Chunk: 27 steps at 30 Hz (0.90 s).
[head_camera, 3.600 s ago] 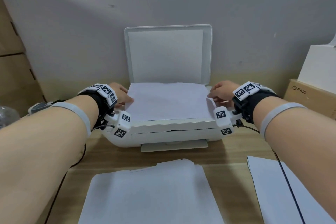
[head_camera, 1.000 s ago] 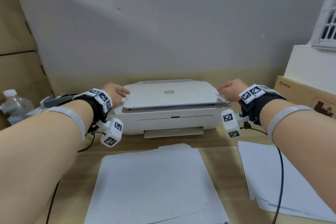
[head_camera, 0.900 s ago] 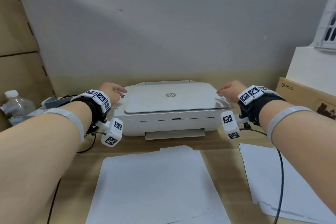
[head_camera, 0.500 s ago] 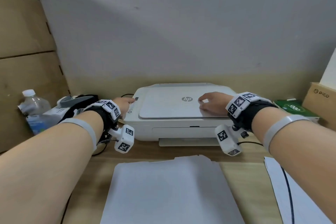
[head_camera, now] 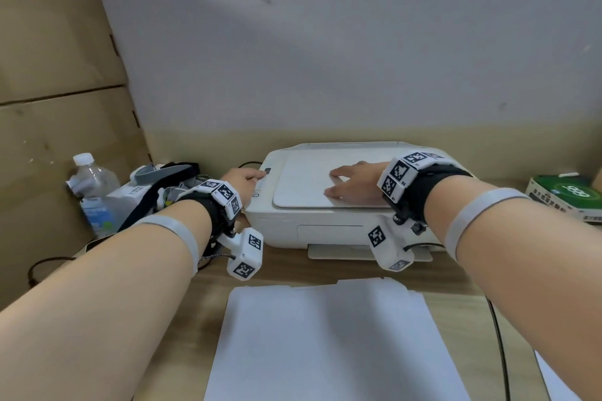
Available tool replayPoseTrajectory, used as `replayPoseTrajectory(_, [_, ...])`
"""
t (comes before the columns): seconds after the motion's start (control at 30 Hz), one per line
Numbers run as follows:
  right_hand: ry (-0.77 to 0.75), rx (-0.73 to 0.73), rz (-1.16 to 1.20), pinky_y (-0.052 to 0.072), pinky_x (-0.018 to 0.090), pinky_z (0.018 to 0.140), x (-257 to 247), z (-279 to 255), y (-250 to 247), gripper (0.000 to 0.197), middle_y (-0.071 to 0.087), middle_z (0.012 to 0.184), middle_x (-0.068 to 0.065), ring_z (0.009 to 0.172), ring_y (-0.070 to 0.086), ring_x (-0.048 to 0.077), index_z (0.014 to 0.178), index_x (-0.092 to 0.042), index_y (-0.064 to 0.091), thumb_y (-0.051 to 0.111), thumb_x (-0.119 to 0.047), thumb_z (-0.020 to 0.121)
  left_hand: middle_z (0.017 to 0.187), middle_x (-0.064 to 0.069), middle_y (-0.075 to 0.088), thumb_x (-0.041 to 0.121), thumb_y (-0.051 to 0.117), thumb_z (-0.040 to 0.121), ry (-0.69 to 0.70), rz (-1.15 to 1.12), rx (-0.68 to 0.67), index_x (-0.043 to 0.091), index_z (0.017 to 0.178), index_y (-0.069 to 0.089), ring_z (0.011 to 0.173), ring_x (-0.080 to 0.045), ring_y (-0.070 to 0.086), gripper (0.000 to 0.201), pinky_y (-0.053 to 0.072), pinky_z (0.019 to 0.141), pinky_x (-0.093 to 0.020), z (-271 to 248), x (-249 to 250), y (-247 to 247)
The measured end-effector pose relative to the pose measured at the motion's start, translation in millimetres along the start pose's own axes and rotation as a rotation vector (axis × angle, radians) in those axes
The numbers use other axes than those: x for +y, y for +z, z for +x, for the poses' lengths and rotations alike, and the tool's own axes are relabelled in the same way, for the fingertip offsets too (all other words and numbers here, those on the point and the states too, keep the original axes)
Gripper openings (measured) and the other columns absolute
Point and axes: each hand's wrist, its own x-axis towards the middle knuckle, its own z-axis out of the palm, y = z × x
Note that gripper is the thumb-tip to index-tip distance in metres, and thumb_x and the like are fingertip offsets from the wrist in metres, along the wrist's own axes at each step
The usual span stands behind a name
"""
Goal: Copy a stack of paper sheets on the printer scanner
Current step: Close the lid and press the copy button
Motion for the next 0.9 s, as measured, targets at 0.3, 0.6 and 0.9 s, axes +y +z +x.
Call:
replayPoseTrajectory(0.3, [0.020,-0.043,0.006,0.019,0.055,0.113,2.7,3.9,3.8,0.072,0.020,0.160,0.008,0.146,0.023,0.035,0.153,-0.039,0.019,0.030,-0.072,0.090,0.119,-0.006,0.062,0.002,0.038,0.097,0.049,0.286,-0.037,0.025,0.125,0.060,0.063,-0.011,0.049,0.043,0.038,0.053,-0.022,2.5,-1.5,-1.7])
replayPoseTrajectory(0.6, [-0.009,-0.025,0.068,0.019,0.051,0.113,3.3,0.3,8.4,0.067,0.025,0.158,0.011,0.145,0.021,0.034,0.150,-0.029,0.029,0.033,-0.065,0.094,0.091,-0.008,0.066,0.021,0.040,0.101,0.030,0.179,0.096,0.028,0.102,0.059,0.080,-0.036,0.067,0.020,0.060,0.070,-0.050,-7.0,-8.3,2.7])
replayPoseTrajectory(0.9, [-0.004,0.016,0.065,0.016,0.051,0.115,5.2,3.1,16.3,0.070,0.020,0.160,0.008,0.146,0.016,0.035,0.153,-0.035,0.020,0.028,-0.069,0.093,0.087,-0.005,0.063,0.014,0.039,0.098,0.058,0.204,0.183,0.028,0.094,0.066,0.068,-0.031,0.061,0.031,0.060,0.067,-0.041,-12.5,-6.9,6.2])
